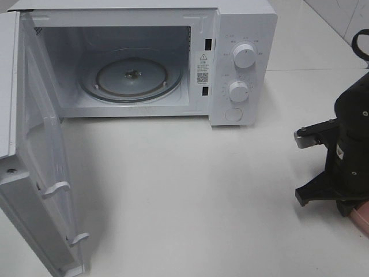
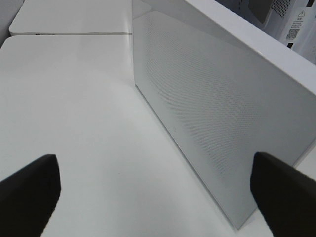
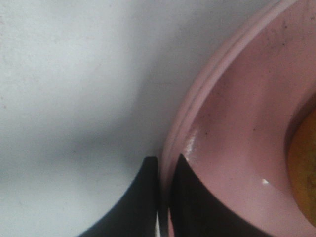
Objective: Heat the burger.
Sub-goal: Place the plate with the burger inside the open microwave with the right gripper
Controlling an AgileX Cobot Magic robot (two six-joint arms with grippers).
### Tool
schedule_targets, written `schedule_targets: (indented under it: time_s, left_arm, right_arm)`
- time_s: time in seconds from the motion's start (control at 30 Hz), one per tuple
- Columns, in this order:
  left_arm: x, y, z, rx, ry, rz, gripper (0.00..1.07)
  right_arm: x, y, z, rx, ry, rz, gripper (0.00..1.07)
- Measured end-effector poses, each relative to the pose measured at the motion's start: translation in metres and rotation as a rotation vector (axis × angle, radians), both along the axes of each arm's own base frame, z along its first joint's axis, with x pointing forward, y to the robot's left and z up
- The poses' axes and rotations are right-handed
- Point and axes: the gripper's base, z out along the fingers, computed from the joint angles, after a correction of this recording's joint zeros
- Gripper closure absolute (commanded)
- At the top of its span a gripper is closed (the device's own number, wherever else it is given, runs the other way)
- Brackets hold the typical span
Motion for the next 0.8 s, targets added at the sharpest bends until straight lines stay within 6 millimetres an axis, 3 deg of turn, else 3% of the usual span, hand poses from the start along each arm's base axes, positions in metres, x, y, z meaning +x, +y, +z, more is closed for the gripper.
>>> schedule_targets:
  time_s: [0.57, 0.8]
  left_arm:
    - [0.0, 0.0, 0.0, 0.0, 0.0, 0.0, 0.07]
    - [0.0, 0.0, 0.0, 0.0, 0.0, 0.0, 0.07]
  right_arm:
    - [-0.013, 0.028, 0.019, -0.134, -0.061, 0.078, 1.07]
    - [-0.026, 0.046, 0.04, -0.16, -0.109, 0.149, 1.07]
